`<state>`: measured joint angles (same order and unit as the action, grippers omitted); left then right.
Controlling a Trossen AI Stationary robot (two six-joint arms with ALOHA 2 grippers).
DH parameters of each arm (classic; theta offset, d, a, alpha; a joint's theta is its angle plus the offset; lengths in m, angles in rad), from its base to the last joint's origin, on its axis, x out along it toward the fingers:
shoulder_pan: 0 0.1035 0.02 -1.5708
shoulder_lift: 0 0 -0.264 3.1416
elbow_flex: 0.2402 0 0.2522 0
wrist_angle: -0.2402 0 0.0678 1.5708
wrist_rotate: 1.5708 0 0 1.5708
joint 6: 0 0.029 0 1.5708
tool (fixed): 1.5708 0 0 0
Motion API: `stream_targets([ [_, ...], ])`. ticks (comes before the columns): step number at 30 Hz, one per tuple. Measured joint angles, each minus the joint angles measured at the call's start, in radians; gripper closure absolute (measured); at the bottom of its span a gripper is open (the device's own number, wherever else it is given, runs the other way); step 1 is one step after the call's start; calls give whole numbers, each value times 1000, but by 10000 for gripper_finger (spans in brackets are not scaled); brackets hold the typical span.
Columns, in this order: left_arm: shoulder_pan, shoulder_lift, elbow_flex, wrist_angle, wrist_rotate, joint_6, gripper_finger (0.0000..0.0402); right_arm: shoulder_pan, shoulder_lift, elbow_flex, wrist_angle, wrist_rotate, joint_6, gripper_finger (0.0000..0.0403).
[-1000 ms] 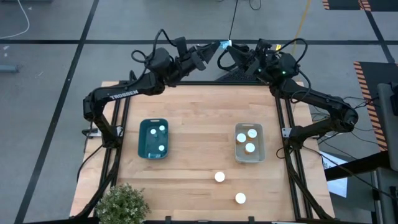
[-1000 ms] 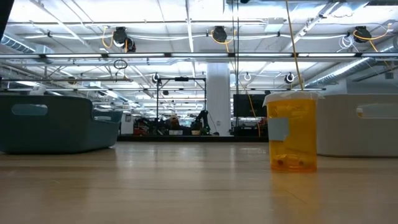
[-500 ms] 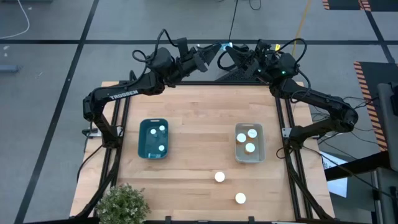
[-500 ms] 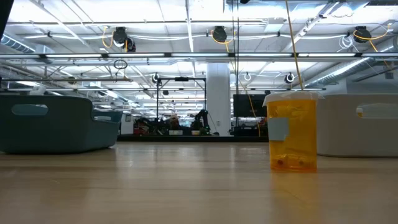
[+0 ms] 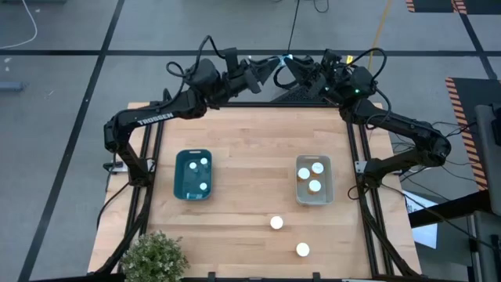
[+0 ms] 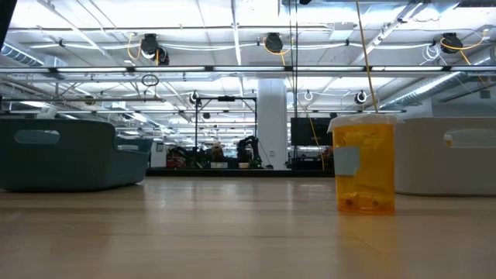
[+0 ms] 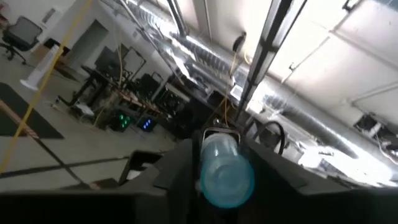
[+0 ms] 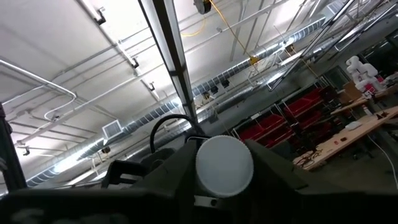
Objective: Pick and place medicine bottles into bin by pill shape (circle, oval)
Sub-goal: Adjust the blue pill bottle
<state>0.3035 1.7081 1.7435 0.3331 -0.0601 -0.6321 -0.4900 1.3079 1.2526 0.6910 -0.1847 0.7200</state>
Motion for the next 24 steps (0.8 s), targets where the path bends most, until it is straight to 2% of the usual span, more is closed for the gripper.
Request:
stream_targets([
  [7, 43, 0, 0, -47, 134, -85, 138, -2, 0, 0, -2, -32, 3, 286],
  [12, 84, -9, 0, -63, 317, -144, 83, -13, -3, 0, -30, -105, 17, 286],
  [18, 140, -50, 0, -242, 546, -177, 56, -48, -9, 0, -105, -199, 66, 286],
  [24, 147, -76, 0, -424, 565, -95, 55, -81, -10, 0, -301, -379, 156, 286],
])
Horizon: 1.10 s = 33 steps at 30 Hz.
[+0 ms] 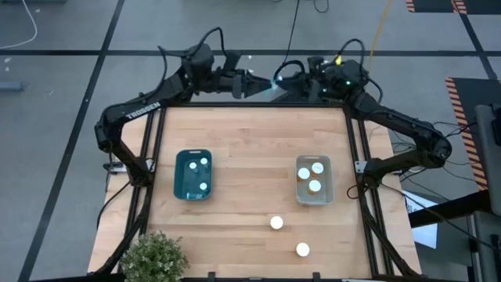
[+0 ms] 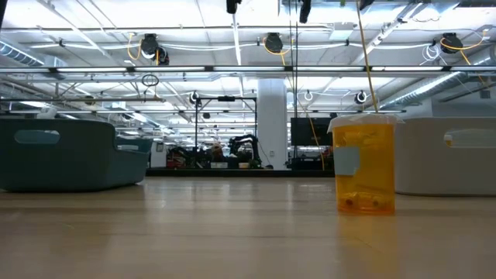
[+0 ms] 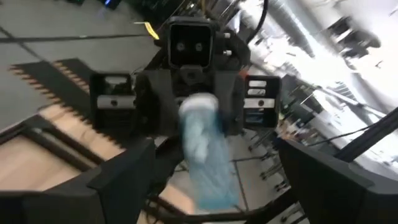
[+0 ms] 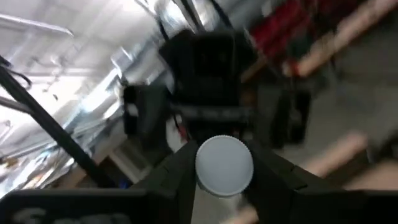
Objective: Pick and place medicine bottles into bin by pill shape (circle, oval)
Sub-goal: Adjust the blue pill bottle
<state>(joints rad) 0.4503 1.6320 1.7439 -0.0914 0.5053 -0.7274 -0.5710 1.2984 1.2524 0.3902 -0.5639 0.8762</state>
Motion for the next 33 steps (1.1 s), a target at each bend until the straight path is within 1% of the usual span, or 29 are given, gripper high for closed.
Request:
stream_targets([
  [3, 0, 0, 0, -86, 0, 27, 55, -1, 0, 0, -95, -54, -2, 286],
  [5, -6, 2, 0, -159, 0, 60, 55, -1, 0, 0, -126, -88, -5, 286],
  [10, -29, 11, -1, -302, 2, 152, 55, 2, 0, 0, -162, -99, -32, 286],
  [14, -44, 10, -1, -319, 18, 172, 55, 1, 0, 0, -171, -113, -59, 286],
  [18, -54, 10, -1, -327, 19, 170, 55, 1, 0, 0, -219, -148, -90, 286],
  [20, -56, 10, -1, -329, 20, 169, 57, 1, 0, 0, -237, -148, -105, 286],
  [23, -58, 10, -1, -346, 19, 170, 74, 1, 0, 0, -252, -148, -114, 286],
  [28, -59, 10, -1, -386, -12, 174, 122, 1, 0, 0, -250, -148, -122, 286],
  [33, -60, 11, -1, -370, -16, 188, 151, 1, 0, 0, -253, -148, -129, 286],
])
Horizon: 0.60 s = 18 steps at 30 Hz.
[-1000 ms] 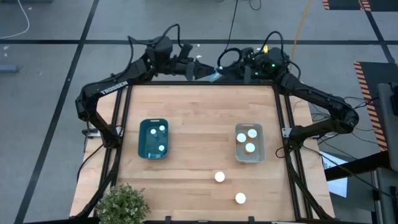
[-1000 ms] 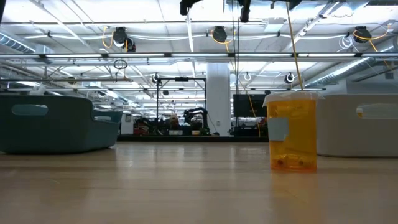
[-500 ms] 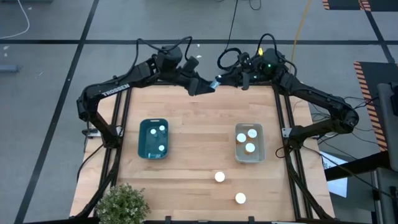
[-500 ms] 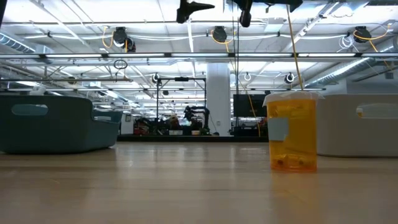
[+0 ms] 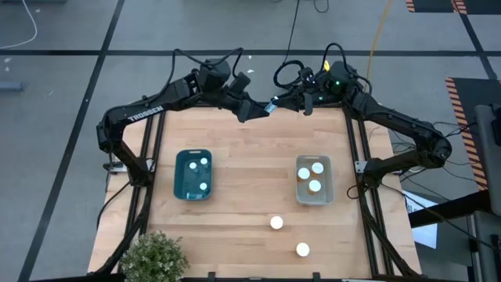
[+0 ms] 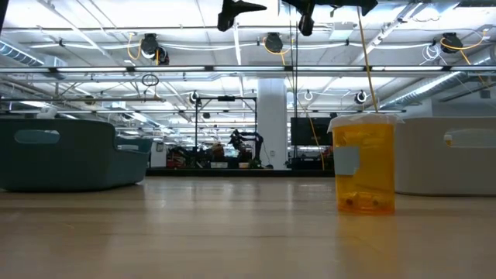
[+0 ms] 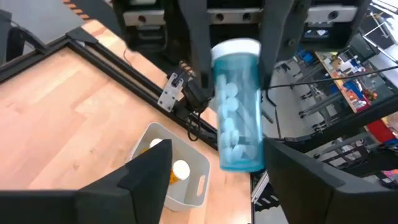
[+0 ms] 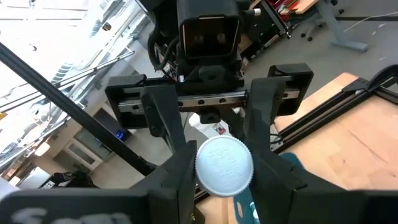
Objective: Pick and place medicine bottles into bin by pill shape (circle, oval)
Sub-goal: Adjust the blue pill bottle
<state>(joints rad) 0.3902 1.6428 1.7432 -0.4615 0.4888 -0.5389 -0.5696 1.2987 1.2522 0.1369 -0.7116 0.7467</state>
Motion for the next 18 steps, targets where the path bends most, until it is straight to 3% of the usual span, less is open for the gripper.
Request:
stream_targets([
  [8, -25, 21, 2, 15, -21, 29, 161, 0, 0, 0, -1, 0, 0, 286],
  [18, -39, 26, 1, 36, -63, 35, 237, 0, 0, 0, -26, 1, -12, 286],
])
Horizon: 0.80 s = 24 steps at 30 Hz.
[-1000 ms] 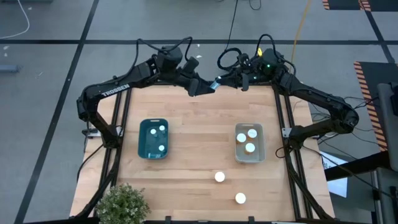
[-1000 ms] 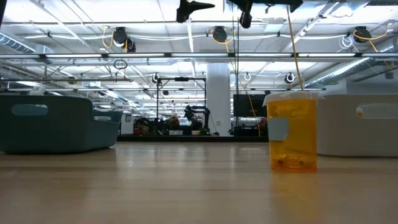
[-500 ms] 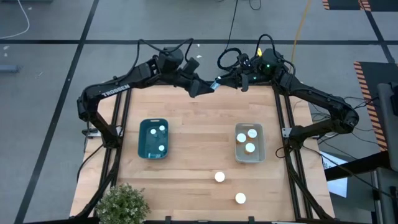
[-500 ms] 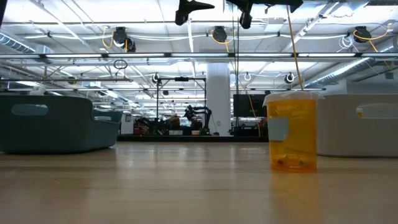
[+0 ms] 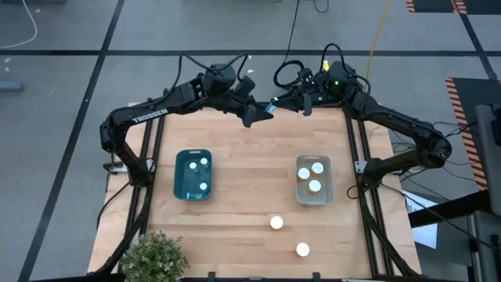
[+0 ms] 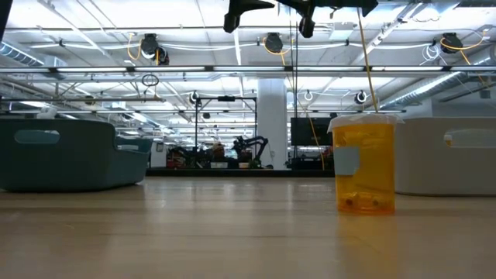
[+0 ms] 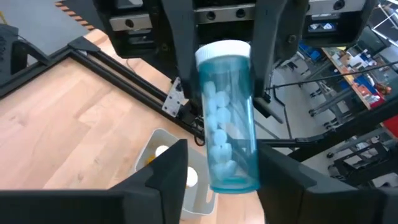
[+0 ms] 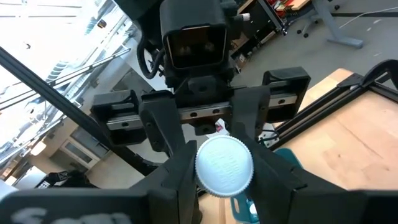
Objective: Pick and place medicine bottles into bin by pill shape (circle, oval)
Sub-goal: Adjust the blue pill bottle
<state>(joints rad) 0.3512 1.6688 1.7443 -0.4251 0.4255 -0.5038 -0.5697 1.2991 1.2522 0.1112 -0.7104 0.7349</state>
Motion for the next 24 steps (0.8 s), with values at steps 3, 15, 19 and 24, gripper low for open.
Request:
stream_targets([
  [3, 3, 0, 0, 2, 0, -2, 252, 0, 0, 0, 0, 0, -6, 286],
  [15, 3, 0, 0, 2, 1, 2, 299, 0, 1, 0, 0, 3, -17, 286],
  [19, 4, 0, 0, 10, 1, 2, 287, 0, -2, 0, 4, 23, -14, 269],
  [24, 5, 0, 0, 16, 1, 1, 289, -16, -25, 0, 4, 29, -14, 197],
])
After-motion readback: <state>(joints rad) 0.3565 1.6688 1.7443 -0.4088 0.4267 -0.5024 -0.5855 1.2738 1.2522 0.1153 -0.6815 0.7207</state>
